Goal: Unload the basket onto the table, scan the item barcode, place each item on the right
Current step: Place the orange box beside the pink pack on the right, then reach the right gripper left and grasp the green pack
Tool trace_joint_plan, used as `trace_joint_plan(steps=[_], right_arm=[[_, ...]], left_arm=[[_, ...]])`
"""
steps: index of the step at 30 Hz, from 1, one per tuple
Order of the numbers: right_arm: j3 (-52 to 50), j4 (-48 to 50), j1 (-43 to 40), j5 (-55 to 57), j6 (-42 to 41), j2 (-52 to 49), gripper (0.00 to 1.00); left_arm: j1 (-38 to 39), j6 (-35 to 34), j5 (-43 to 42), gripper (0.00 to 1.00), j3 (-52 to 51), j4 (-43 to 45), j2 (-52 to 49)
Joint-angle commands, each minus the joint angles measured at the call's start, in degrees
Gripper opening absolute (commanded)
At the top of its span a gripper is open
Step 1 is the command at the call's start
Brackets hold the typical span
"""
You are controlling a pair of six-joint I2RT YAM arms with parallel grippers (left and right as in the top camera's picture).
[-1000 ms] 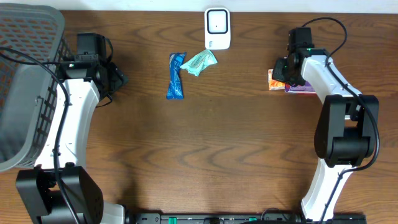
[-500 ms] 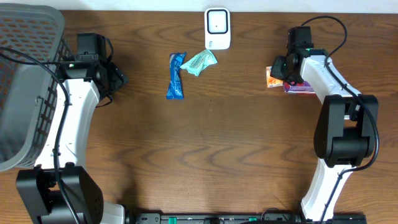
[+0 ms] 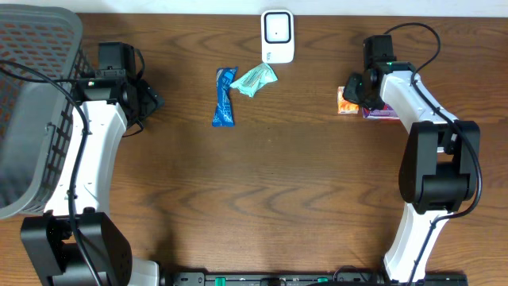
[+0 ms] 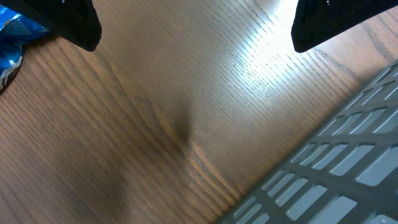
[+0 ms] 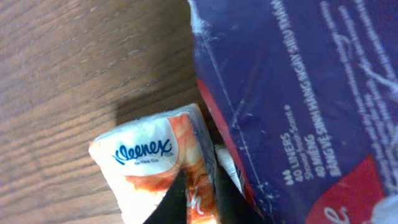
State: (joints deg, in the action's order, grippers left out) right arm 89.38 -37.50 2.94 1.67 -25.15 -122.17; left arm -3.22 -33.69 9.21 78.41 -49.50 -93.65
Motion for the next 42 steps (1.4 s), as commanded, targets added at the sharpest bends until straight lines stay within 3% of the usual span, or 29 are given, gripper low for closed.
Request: trace_joint_plan(steps=[1, 6, 13, 19, 24, 33, 42], right_arm=[[-0.6, -0.2, 0.2, -3.9, -0.3, 1.0, 0.22], [-0.4, -0.3, 0.2, -6.5, 0.6, 3.3, 0.49], [-0.4, -0.4, 0.1, -6.3, 1.0, 12.5, 0.53], [-0.4, 3.8, 1.1, -9.0, 1.0, 18.5, 0.98], [-0.5, 8.8, 4.4, -18.4, 0.2, 16.9, 0.98], [-0.5, 21.4, 15.2, -19.4, -5.8, 6.1, 0.99], [-0.5, 32.3, 20.3, -22.9, -19.0, -4.0, 0.99]], left_arm=[[-0.1, -0.7, 0.7, 0.98, 0.0, -0.2, -0.2], [-0.1, -0.7, 0.7, 0.98, 0.0, -0.2, -0.2], [-0.1, -0.7, 0.7, 0.98, 0.0, -0.2, -0.2], [-0.1, -0.7, 0.7, 0.98, 0.0, -0.2, -0.2], [-0.1, -0.7, 0.7, 0.98, 0.0, -0.2, -0.2], [-0.1, -0.7, 0.7, 0.98, 0.0, -0.2, -0.2], [-0.1, -0.7, 0.7, 0.98, 0.0, -0.2, -0.2]])
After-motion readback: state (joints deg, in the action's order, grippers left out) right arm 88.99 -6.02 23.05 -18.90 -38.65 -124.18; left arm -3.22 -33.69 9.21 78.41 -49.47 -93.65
